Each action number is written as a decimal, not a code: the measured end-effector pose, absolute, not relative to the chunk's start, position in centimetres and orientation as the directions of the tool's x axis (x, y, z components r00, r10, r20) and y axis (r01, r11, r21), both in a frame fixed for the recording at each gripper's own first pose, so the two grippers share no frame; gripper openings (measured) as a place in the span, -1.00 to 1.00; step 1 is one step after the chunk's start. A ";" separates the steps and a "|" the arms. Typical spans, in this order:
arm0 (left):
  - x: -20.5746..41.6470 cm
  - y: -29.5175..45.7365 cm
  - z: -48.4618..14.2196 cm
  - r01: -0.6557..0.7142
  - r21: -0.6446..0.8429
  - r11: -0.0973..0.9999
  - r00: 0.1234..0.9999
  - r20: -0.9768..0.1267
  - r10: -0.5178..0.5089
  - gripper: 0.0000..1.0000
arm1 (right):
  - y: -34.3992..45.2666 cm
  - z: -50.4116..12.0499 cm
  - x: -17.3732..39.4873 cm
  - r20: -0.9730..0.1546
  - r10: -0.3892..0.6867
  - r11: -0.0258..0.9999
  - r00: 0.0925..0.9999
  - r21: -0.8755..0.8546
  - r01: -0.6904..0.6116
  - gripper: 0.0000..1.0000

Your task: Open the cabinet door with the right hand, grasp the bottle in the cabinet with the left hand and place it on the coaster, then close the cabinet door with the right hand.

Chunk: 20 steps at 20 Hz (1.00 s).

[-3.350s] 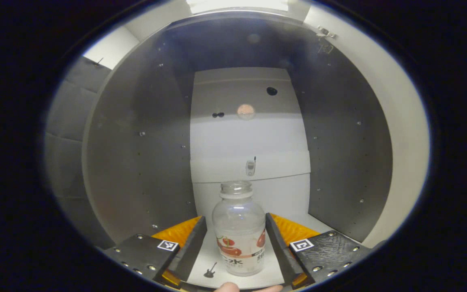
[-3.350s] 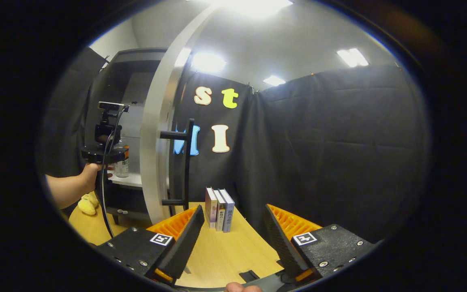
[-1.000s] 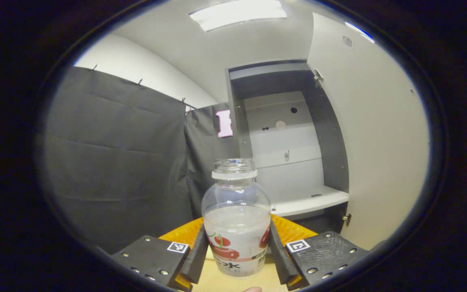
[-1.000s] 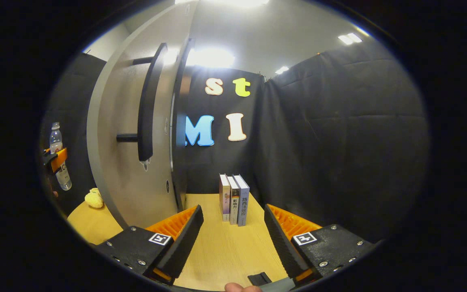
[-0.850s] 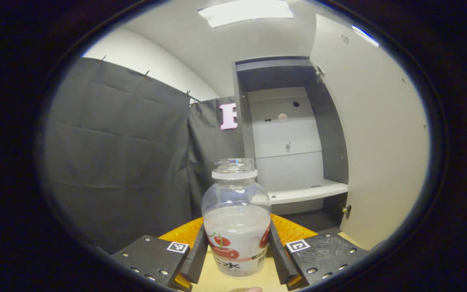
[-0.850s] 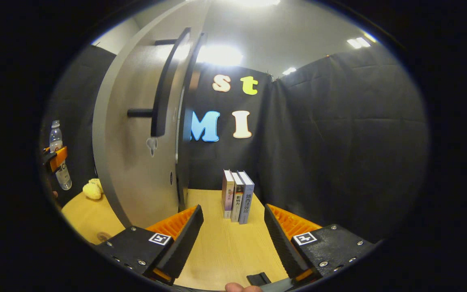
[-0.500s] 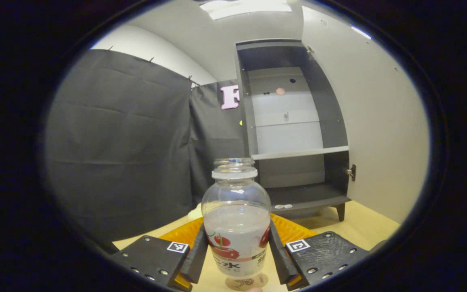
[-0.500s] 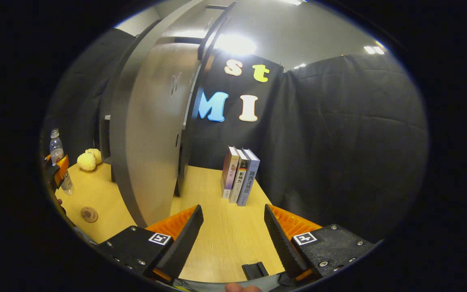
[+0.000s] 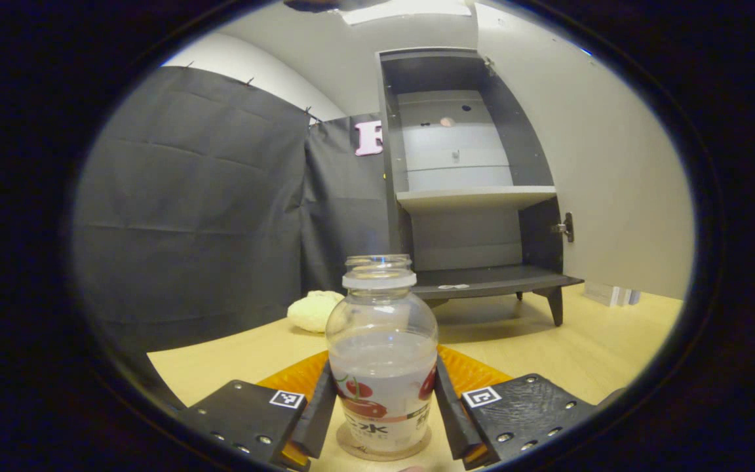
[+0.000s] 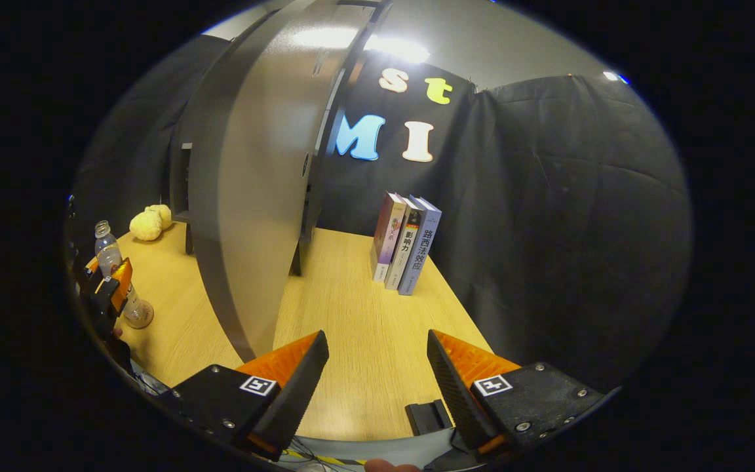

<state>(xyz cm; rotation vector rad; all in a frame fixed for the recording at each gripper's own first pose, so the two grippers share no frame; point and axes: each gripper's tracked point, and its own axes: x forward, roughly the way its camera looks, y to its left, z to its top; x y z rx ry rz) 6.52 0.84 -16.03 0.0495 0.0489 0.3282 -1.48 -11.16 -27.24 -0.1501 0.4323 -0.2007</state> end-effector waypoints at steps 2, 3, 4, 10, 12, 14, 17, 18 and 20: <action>6.9 0.7 -16.2 -0.334 0.066 0.940 0.940 -0.055 0.337 0.58 | -11.0 -27.3 -1.4 -0.401 -0.215 0.968 0.891 -0.207 0.141 0.87; 6.9 0.3 -16.4 -0.330 0.061 0.942 0.941 -0.056 0.333 0.59 | -10.9 -27.3 -1.3 -0.398 -0.213 0.969 0.893 -0.206 0.139 0.87; 6.9 0.1 -16.7 -0.319 0.060 0.946 0.944 -0.070 0.322 0.49 | -10.6 -27.3 -1.2 -0.397 -0.208 0.970 0.894 -0.202 0.136 0.87; 6.5 0.2 -15.9 -0.320 0.044 0.947 0.947 -0.004 0.320 0.63 | -9.7 -28.2 -0.5 -0.415 -0.182 0.973 0.892 -0.207 0.103 0.87; 6.8 0.2 -15.6 -0.319 0.045 0.947 0.948 0.000 0.319 0.63 | -9.6 -28.5 -0.3 -0.420 -0.181 0.972 0.889 -0.215 0.096 0.87; 7.0 0.5 -15.4 -0.337 0.053 0.940 0.941 -0.002 0.338 0.63 | -9.6 -28.8 -0.3 -0.426 -0.179 0.974 0.887 -0.203 0.099 0.87; 6.9 1.0 -14.5 -0.363 0.030 0.931 0.932 -0.005 0.363 0.63 | -9.7 -28.6 -0.2 -0.428 -0.177 0.976 0.886 -0.194 0.101 0.87; 7.3 1.4 -13.9 -0.368 0.023 0.929 0.930 0.002 0.368 0.63 | -9.7 -28.5 -0.2 -0.426 -0.177 0.976 0.887 -0.194 0.101 0.87; 7.4 1.4 -12.8 -0.360 0.022 0.933 0.933 0.011 0.360 0.63 | -9.7 -28.3 -0.3 -0.423 -0.174 0.977 0.889 -0.188 0.102 0.87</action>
